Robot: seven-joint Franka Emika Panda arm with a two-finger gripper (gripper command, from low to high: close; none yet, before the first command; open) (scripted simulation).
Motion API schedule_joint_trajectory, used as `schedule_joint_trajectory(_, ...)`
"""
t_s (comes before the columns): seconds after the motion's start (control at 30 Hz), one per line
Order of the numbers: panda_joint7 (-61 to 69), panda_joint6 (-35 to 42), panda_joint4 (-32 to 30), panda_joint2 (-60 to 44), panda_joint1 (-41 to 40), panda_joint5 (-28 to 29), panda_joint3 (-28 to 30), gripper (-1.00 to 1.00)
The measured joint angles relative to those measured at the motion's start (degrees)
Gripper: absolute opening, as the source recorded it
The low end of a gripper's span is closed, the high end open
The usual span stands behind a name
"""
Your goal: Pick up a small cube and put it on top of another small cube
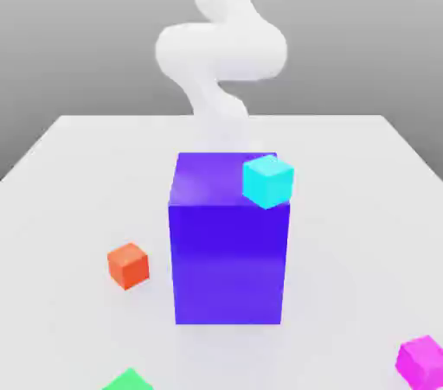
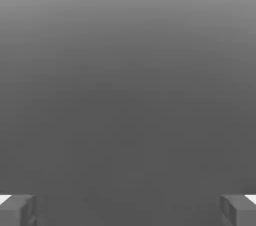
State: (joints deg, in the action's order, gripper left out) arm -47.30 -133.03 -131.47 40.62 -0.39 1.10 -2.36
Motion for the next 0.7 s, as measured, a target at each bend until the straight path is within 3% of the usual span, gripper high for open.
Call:
schedule_joint_trajectory(0.4,-8.63,-6.03,1.52,-25.21,-0.27,7.43,-10.55,0.0)
schedule_joint_trajectory(0.7,-15.46,-10.41,2.67,-43.95,3.84,13.55,-14.69,0.0)
